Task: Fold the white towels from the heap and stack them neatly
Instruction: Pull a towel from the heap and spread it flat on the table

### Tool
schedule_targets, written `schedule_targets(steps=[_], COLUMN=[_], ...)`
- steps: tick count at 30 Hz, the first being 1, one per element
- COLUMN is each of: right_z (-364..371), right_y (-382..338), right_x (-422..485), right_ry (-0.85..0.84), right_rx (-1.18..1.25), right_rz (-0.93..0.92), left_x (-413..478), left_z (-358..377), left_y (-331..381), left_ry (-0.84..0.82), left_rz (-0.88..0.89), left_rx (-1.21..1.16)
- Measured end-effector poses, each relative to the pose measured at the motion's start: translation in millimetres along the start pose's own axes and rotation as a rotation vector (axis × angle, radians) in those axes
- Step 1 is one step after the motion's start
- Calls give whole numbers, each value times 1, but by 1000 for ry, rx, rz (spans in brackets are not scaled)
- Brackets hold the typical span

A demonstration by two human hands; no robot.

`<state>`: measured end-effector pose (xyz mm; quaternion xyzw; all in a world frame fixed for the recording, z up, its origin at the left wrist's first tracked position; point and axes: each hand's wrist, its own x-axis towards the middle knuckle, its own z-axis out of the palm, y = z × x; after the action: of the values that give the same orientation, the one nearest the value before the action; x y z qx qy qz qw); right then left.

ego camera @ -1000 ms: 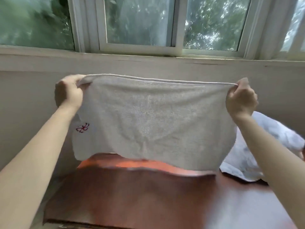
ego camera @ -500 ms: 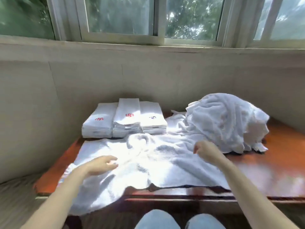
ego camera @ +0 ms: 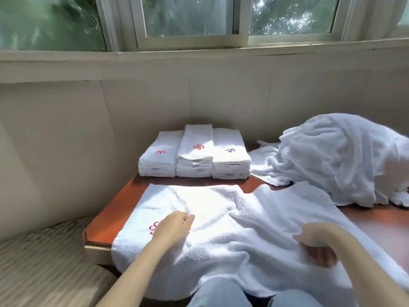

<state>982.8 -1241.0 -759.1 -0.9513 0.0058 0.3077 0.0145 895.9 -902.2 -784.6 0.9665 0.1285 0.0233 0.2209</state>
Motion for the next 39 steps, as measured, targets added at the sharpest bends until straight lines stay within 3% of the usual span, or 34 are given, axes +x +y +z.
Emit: schedule_targets(steps=[2,4,6,8,12,18,23,31,33,36,39], right_z=[1,0,3,4,1,-9,-12,-36,-40,-49,-58], right_y=[2,-4,-24,-48,-76,-90,-77,-52,-53,-62,-74], right_x=[0,6,14,23,50,76,100,128,133,139,144], right_ry=[75,384,626,724,728,834,841,799,785,842,732], right_rx=[10,-16,45,38,13,46,173,205,74,-264,-428], right_rz=[-1,-55,-147,-280,-343,-26,179,287,266,73,-62], left_x=[0,-4,-4,-1,17,84,122,164,173,184,189], left_z=[13,29,44,49,37,8,12,-25,-41,-57,-60], left_y=[3,8,12,15,11,-20,-40,-71,-82,-94,-101], left_ry=[89,152,120,22,128,255,360,126,11,-106,-157], left_rz=[26,73,101,91,120,-142,-146,-205,-230,-236,-166], left_rx=[124,264,301,308,342,217,164,223,141,-50,-95])
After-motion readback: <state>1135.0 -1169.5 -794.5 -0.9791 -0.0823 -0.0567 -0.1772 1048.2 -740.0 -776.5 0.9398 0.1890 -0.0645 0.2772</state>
